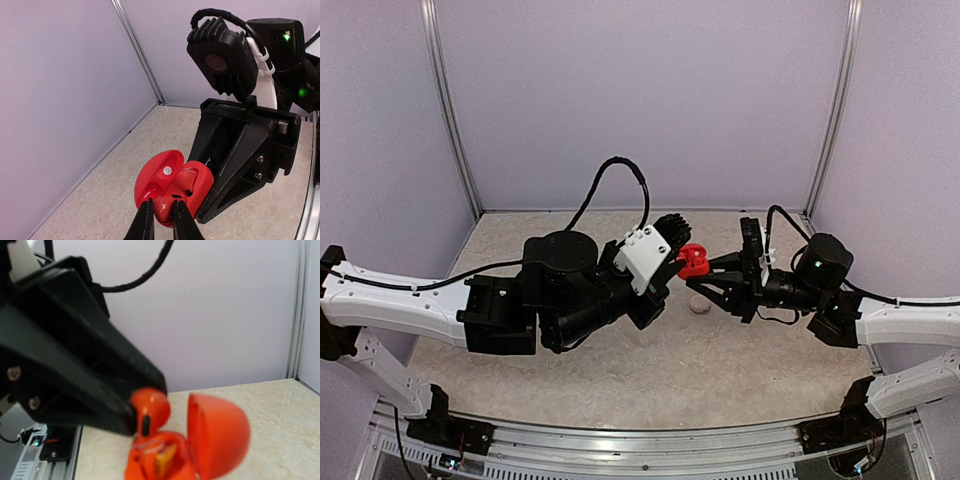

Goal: Insert the wireless bluetooth earbuds into the charging case
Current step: Insert the left earbud into the left side groove of the charging case, then close the charging case.

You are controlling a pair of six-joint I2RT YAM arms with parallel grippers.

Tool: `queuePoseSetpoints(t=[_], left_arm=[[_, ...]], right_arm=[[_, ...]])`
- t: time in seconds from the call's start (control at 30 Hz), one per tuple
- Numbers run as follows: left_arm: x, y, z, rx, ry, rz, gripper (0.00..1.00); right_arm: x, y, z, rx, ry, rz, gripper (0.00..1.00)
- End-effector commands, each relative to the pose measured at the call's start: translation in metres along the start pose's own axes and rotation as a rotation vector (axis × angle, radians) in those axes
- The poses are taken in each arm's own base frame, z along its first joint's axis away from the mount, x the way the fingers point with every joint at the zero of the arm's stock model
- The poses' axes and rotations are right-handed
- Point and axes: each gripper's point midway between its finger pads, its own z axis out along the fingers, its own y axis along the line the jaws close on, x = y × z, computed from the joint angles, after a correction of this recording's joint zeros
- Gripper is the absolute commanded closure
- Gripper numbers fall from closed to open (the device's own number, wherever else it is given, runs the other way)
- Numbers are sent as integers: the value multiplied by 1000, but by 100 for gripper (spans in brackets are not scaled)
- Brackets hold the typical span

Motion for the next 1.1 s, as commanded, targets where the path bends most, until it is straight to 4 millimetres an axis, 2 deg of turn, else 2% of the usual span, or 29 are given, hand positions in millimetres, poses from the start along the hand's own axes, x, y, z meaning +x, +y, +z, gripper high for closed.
queuePoseSetpoints(t=[0.0,0.1,0.3,0.5,0.9,1.07], left_arm=[[7,-15,4,52,24,19,98],[13,-18,4,60,37,35,97],[16,-14,0,50,44,56,88],[11,-6,-8,34,26,64,76],[3,7,-26,26,-25,13,68],[-4,16,-37,22,-70,-64,56]], right_arm=[[-29,6,3,-24,-72,-49,99],[-30,7,2,-29,-75,-55,99],[-30,8,2,-33,-74,-56,99],[-28,8,1,-31,-74,-53,99],[-27,9,-1,-28,-71,-55,98],[-28,12,-2,-41,-75,-60,98]])
